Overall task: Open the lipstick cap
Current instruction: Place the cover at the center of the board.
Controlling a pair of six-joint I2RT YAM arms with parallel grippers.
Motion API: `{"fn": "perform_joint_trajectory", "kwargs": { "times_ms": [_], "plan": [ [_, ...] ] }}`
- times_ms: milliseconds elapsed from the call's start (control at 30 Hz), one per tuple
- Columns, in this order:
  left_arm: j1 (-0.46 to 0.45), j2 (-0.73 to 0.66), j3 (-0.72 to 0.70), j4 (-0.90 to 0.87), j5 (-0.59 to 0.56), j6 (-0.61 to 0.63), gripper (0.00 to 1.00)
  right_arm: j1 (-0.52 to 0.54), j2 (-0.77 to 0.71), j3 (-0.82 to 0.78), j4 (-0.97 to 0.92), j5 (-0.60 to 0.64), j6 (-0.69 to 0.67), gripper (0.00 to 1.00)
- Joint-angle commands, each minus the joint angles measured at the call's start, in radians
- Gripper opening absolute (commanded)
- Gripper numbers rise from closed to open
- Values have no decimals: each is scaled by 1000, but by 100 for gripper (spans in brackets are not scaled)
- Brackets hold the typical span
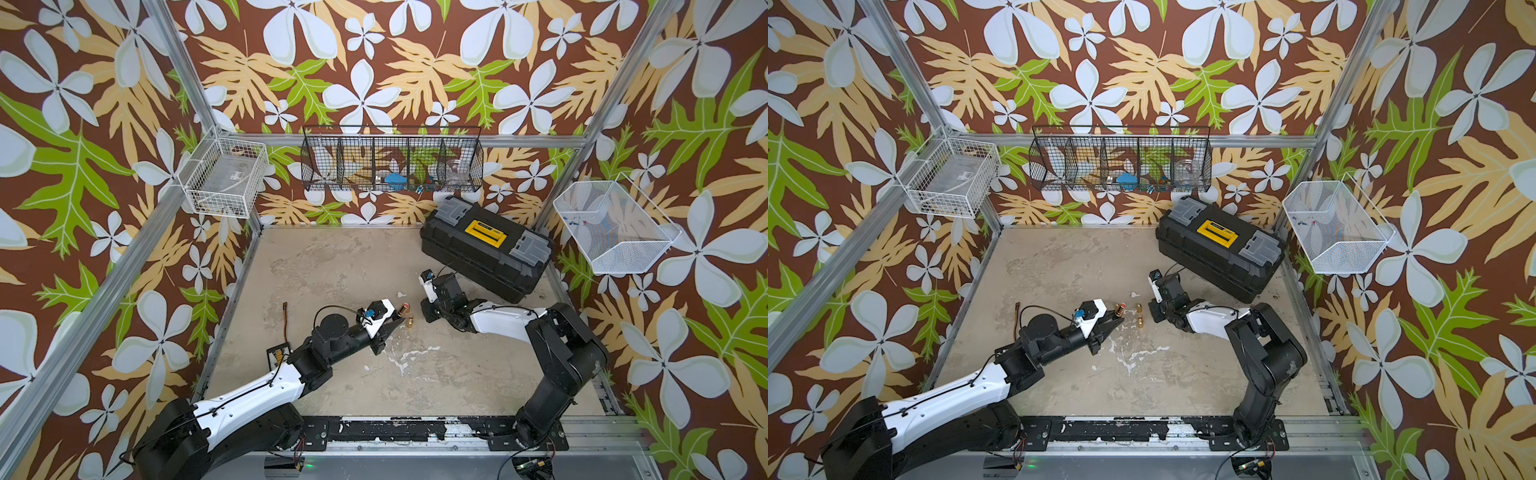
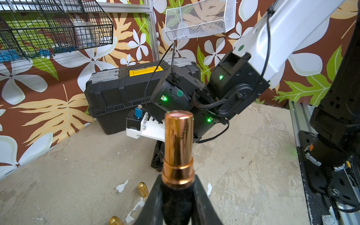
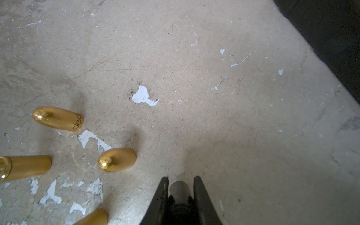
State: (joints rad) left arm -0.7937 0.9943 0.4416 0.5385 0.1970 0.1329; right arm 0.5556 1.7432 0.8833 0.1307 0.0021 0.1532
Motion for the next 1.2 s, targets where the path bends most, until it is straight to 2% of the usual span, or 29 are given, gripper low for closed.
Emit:
{"fn": "perform_joint_trajectory", "kwargs": {
  "times_ms": [0,567,733,900,1000,1100,1167],
  "plan": [
    [-1,1,6,15,20,-4,13,0,8,5,34,10,0,22],
    [-1,12,7,19,25,-9,12,0,36,13,3,-13,2,26],
    [-1,17,5,21,29,-9,12,0,9,0,0,-16,6,38],
    [-1,17,1,25,29,-10,12,0,-53,-18,0,-37,14,48],
    [-1,13,2,26,27,-7,12,-1,-114,-13,-49,-18,22,49],
    [-1,12,-2,28,22,-4,12,-3,-237,-27,-89,5,41,49],
    [-1,10,-4,33,22,-7,12,-11,-345,-46,-91,-30,45,49]
  ]
}}
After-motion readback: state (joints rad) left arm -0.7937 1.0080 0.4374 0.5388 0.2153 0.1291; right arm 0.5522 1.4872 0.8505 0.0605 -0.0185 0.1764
